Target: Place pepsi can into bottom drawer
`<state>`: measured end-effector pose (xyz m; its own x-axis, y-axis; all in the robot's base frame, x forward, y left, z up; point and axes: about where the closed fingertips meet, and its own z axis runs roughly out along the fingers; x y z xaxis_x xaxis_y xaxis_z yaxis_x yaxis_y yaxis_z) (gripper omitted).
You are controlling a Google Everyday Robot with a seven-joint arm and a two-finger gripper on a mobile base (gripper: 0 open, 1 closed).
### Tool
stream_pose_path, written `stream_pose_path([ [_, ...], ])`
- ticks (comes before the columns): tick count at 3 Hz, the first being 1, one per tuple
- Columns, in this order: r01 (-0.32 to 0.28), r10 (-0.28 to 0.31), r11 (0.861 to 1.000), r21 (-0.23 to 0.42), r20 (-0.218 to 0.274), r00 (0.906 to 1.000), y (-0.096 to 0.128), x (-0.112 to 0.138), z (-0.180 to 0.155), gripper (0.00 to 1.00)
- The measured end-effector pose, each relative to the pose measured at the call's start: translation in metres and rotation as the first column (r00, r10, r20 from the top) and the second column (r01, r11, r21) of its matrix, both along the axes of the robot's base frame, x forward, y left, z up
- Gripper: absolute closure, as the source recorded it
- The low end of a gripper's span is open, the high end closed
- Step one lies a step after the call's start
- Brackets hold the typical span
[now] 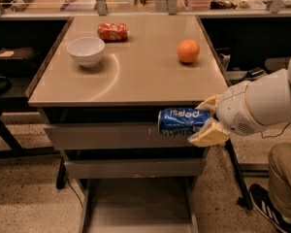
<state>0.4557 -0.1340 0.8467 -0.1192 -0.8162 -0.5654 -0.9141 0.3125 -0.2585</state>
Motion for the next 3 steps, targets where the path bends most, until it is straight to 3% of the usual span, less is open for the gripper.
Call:
stream_pose_path([
  [1, -0.013, 0.013, 1.0, -0.013, -0.018, 0.9998, 0.007, 0.015, -0.023, 1.0],
  [2, 0.01, -0.011, 1.0, -0.013, -0.091, 0.9958, 0.002, 0.031, -0.102, 1.0],
  [3, 0.067, -0.069, 0.998, -0.018, -0.121, 0.9902, -0.012, 0.044, -0.187, 1.0],
])
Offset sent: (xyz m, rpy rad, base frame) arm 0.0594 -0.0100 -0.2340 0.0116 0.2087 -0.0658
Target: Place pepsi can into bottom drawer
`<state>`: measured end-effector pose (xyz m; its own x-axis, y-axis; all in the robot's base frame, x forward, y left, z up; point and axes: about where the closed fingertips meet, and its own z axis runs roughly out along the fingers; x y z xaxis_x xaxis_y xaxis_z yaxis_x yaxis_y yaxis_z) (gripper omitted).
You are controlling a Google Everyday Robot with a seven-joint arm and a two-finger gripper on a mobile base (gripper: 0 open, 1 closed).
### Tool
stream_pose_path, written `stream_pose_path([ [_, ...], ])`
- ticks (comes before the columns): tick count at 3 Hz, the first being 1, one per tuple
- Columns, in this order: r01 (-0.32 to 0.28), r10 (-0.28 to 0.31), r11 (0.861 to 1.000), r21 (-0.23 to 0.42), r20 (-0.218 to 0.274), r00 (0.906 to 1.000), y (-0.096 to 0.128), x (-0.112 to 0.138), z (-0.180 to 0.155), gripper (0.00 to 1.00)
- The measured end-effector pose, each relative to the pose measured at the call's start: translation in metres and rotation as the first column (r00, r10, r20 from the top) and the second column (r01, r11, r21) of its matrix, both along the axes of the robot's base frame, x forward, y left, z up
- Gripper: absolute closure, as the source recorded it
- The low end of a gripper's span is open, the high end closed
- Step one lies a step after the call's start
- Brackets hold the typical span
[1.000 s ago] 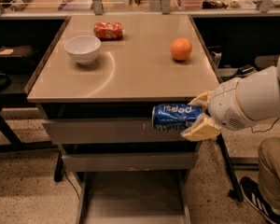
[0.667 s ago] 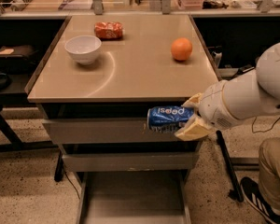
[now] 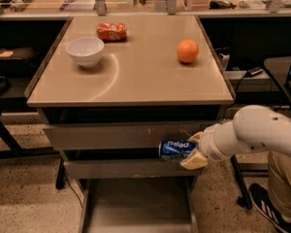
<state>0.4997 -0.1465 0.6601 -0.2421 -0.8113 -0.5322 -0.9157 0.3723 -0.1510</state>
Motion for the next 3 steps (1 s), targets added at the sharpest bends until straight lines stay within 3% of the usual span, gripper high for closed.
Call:
stream_pose_path([
  [1, 0.047, -0.047, 0.999, 0.006, 0.026, 0.9986, -0.008, 0.013, -0.058, 1.0],
  [2, 0.079, -0.079, 0.997, -0.001, 0.02, 0.9967, -0.011, 0.015, -0.109, 1.0],
  [3, 0.079, -0.079, 0.997, 0.001, 0.005, 0.9969, -0.006, 0.01, -0.121, 1.0],
])
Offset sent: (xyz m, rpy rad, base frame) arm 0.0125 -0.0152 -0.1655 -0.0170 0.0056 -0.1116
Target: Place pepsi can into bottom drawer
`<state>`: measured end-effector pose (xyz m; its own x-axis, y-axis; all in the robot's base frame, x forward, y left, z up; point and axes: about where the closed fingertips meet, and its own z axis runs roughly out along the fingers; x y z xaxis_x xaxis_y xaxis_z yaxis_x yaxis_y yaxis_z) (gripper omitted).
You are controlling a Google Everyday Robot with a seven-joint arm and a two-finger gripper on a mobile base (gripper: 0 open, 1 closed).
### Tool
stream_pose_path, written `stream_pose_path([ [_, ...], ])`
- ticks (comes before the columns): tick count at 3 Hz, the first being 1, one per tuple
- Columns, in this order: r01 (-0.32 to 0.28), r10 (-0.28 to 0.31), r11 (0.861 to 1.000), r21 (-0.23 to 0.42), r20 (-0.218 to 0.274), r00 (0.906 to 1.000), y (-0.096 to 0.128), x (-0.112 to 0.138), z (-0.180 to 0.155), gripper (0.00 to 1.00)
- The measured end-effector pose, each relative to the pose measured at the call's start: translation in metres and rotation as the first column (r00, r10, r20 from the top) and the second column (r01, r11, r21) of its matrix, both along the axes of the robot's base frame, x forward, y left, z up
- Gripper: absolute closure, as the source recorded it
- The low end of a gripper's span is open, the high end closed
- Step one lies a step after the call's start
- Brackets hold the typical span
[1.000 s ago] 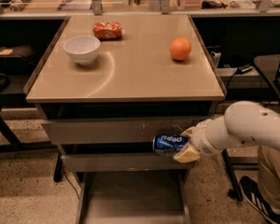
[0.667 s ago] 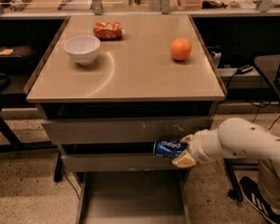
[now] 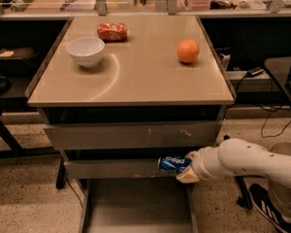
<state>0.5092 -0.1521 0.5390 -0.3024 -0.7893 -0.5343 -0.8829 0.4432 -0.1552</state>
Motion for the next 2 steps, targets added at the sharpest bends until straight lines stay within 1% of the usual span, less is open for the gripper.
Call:
stream_pose_path([
  [1, 0.004, -0.004, 0.998, 0.063, 0.013, 0.9999, 0.01, -0.001, -0.025, 1.0],
  [2, -0.046, 0.037, 0.992, 0.113, 0.081, 0.996, 0.026, -0.012, -0.07, 1.0],
])
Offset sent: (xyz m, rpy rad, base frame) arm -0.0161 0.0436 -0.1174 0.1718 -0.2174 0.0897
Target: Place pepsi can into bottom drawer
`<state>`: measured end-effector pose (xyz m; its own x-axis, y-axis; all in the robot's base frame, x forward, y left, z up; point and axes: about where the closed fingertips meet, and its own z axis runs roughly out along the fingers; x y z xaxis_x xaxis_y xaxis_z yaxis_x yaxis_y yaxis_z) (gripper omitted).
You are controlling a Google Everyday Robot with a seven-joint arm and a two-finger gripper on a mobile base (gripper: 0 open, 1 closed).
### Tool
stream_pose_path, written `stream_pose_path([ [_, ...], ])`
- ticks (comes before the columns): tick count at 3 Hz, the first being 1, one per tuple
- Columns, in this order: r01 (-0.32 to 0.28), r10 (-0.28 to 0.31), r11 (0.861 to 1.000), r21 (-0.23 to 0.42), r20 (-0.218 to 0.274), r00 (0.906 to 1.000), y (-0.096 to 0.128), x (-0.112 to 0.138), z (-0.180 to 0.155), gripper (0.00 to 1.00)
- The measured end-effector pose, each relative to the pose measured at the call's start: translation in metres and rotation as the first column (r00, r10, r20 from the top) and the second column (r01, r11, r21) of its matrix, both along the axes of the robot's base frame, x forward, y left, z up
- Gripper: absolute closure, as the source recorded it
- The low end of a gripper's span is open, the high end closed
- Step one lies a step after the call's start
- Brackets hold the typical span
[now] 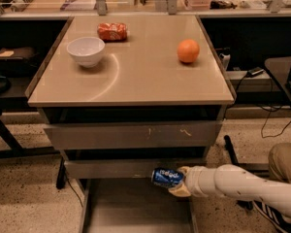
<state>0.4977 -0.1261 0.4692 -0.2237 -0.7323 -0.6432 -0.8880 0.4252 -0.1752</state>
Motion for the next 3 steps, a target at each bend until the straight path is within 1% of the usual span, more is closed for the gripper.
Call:
stream_pose_path([
  [1, -0.05, 0.05, 0.999, 0.002, 0.088, 0.9949, 0.016, -0.003, -0.04, 1.0],
  [2, -0.074, 0.077, 0.997, -0.029, 0.118, 0.99, 0.024, 0.0, -0.088, 1.0],
  [3, -0.057, 0.059, 0.995, -0.078, 0.023, 0.998, 0.013, 0.008, -0.156, 1.0],
])
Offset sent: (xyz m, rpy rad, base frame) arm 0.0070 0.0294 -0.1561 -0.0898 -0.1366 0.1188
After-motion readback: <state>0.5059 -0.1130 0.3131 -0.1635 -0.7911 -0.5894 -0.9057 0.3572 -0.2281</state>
